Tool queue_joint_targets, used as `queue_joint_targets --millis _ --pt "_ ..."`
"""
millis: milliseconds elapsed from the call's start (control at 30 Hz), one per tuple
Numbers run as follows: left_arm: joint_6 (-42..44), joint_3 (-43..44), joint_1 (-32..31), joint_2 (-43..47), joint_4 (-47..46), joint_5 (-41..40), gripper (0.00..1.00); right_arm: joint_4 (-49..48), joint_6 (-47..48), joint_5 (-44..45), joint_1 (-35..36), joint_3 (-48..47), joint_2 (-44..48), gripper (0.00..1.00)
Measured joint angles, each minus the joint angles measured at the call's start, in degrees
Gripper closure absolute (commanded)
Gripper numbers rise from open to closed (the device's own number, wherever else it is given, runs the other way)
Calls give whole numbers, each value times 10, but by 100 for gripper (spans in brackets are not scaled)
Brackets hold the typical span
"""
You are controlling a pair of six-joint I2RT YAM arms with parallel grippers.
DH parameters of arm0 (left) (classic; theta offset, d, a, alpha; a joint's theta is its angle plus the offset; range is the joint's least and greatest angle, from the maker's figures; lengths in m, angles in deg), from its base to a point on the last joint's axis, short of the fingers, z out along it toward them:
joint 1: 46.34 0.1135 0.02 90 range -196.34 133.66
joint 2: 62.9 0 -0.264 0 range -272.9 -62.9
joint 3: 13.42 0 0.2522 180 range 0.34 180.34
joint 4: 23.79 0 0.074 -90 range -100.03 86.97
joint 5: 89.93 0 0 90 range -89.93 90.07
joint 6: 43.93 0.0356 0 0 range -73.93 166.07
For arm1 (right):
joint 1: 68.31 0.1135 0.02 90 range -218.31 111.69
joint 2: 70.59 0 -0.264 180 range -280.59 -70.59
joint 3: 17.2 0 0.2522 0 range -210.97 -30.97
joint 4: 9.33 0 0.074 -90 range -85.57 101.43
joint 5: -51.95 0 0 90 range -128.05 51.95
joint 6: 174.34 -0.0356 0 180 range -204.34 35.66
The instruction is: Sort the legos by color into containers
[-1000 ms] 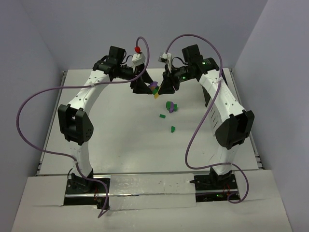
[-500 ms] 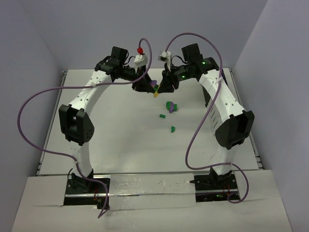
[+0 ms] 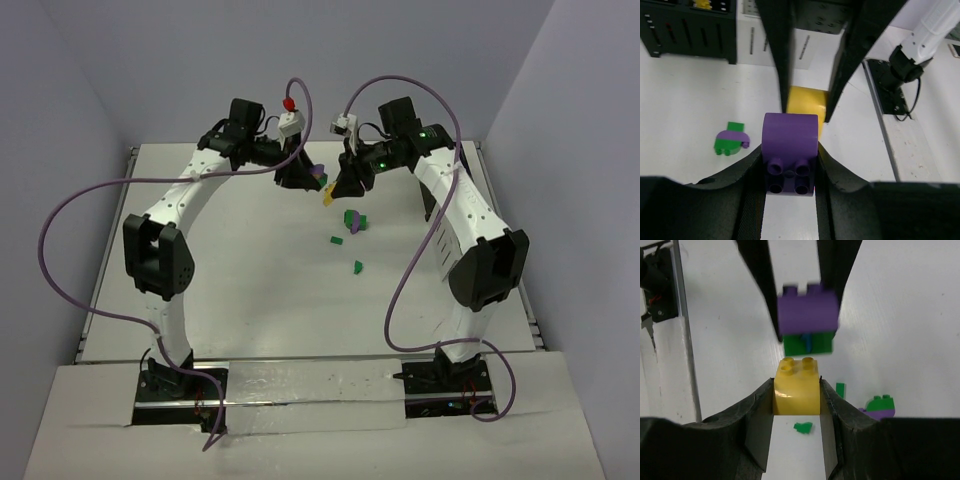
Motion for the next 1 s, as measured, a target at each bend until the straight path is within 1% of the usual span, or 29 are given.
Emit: queue_joint_targets --millis 233,400,533,633,733,833,1000 --pt "-33 -1 36 1 -50 -15 100 39 25 25 -11 37 9 100" --pt "-36 -16 38 7 -69 -32 100 46 18 34 -36 46 17 100" --pt "-39 -57 35 23 -96 -70 100 39 -15 37 -98 45 29 100" --pt "-49 -114 33 47 -143 -124 100 33 -42 49 -163 43 41 100" --pt "-63 -151 29 63 -190 -182 100 33 -58 71 -226 39 53 100" --pt "-81 -162 22 67 -226 -222 100 38 -73 95 -274 23 59 100" --pt "-107 -167 12 67 -267 -270 100 39 -98 161 -327 -15 59 100"
